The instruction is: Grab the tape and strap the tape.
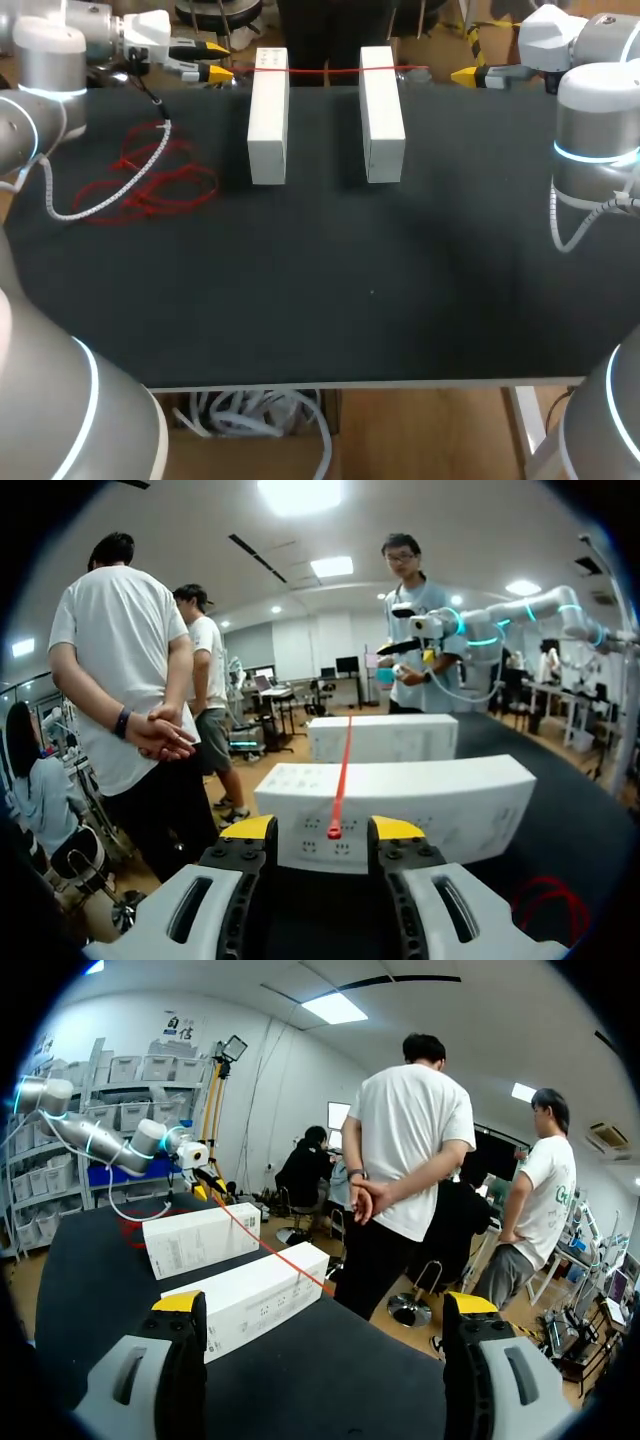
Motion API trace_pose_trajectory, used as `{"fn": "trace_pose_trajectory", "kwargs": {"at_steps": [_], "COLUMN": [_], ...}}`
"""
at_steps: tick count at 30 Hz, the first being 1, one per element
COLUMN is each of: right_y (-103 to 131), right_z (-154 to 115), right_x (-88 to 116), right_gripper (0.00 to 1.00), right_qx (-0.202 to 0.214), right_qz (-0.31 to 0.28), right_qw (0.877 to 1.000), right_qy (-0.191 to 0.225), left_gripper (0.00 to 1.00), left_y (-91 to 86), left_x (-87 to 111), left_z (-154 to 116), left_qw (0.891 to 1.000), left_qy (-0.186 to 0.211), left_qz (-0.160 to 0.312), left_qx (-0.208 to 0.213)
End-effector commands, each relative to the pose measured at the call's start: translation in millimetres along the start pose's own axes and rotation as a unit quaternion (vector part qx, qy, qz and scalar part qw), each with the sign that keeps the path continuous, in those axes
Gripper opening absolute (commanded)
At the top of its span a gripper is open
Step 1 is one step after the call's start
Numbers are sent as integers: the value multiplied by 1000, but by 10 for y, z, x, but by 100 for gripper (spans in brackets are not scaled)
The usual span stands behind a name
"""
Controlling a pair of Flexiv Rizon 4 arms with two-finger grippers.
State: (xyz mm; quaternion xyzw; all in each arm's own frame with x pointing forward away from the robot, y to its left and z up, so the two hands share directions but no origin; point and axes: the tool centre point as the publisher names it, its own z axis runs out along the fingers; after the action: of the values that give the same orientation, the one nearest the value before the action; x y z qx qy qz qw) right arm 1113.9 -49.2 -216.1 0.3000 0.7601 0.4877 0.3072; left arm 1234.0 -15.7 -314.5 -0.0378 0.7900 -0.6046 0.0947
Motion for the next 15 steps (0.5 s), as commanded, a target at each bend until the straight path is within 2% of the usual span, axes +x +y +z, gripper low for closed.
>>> {"fn": "trace_pose_trajectory", "kwargs": {"at_steps": [1, 10, 15], "right_y": [1, 1, 1], "right_z": [0, 0, 0], "right_x": [-5, -5, -5], "right_gripper": [100, 100, 100], "right_qx": [1, 1, 1], "right_qz": [0, 0, 0], "right_qw": [1000, 1000, 1000], "right_qy": [1, 1, 1], "left_gripper": [34, 29, 18], "left_y": [90, 122, 126], "left_x": [-80, -7, -2], "left_z": [32, 86, 85], "left_qw": [985, 981, 981], "left_qy": [174, 193, 196], "left_qz": [5, 8, 7], "left_qx": [10, 14, 14]}}
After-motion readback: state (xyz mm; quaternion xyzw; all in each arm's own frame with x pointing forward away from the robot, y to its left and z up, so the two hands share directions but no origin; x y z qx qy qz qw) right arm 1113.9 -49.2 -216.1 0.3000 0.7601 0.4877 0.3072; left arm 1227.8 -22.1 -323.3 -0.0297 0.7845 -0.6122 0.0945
